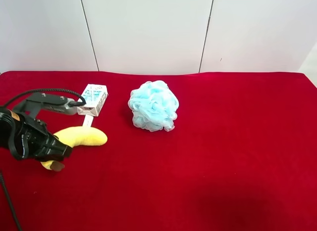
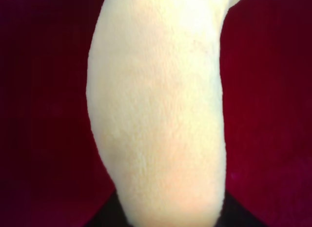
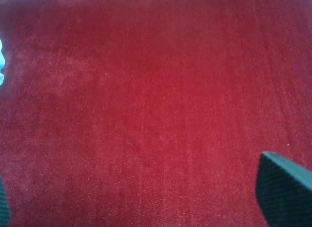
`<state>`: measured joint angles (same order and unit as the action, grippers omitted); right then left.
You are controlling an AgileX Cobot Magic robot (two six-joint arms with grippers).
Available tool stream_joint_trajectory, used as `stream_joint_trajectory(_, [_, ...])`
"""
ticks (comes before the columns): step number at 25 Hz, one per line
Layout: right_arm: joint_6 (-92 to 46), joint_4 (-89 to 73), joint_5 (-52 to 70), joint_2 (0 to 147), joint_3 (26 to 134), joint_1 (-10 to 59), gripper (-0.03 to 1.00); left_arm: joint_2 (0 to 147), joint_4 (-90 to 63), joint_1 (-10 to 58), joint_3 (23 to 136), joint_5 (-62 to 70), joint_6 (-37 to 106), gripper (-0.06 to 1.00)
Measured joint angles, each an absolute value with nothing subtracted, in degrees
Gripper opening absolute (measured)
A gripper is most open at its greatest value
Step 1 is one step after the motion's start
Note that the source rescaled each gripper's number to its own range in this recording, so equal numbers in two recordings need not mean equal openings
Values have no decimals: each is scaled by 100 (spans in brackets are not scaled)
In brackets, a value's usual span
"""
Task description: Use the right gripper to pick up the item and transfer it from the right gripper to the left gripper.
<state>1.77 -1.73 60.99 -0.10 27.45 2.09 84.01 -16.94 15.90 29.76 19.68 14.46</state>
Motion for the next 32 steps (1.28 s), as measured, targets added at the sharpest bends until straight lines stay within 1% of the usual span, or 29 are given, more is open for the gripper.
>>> stream_joint_trajectory(1, [177, -173, 6099, -10, 2745, 209, 100, 8458, -1705, 1590, 2976, 1981, 1502, 4])
stream_joint_trajectory(2, [177, -173, 6099, -10, 2745, 209, 100, 8494, -1718, 1590, 2976, 2006, 1528, 10])
stream_joint_trajectory(3, [177, -173, 6099, -10, 2745, 209, 100, 8506, -1717, 1590, 2976, 2031, 1549, 21])
stream_joint_trajectory(5, [177, -173, 6099, -10, 2745, 209, 100, 8528, -1748, 1590, 2976, 2052, 1541, 53])
stream_joint_trajectory(6, [177, -173, 6099, -10, 2745, 209, 100, 8535, -1765, 1590, 2976, 2066, 1520, 72])
stream_joint_trajectory(7, [177, -173, 6099, -10, 2745, 209, 100, 8535, -1764, 1590, 2991, 2117, 1495, 84])
stream_joint_trajectory(8, [177, -173, 6099, -10, 2745, 209, 100, 8535, -1757, 1590, 3036, 2201, 1490, 91])
stream_joint_trajectory(9, [177, -173, 6099, -10, 2745, 209, 100, 8516, -1751, 1590, 3135, 2379, 1490, 95])
stream_joint_trajectory(12, [177, -173, 6099, -10, 2745, 209, 100, 8308, -1734, 1590, 3653, 3056, 1471, 99])
stream_joint_trajectory(18, [177, -173, 6099, -10, 2745, 209, 100, 7493, -1729, 1590, 5044, 4617, 1433, 100])
stream_joint_trajectory(21, [177, -173, 6099, -10, 2745, 209, 100, 6909, -1721, 1590, 5476, 5207, 1314, 100])
stream_joint_trajectory(27, [177, -173, 6099, -10, 2745, 209, 100, 5177, -1051, 1590, 5542, 6206, 934, 100])
stream_joint_trajectory(32, [177, -173, 6099, -10, 2745, 209, 100, 3559, -311, 1590, 4958, 6807, 700, 100])
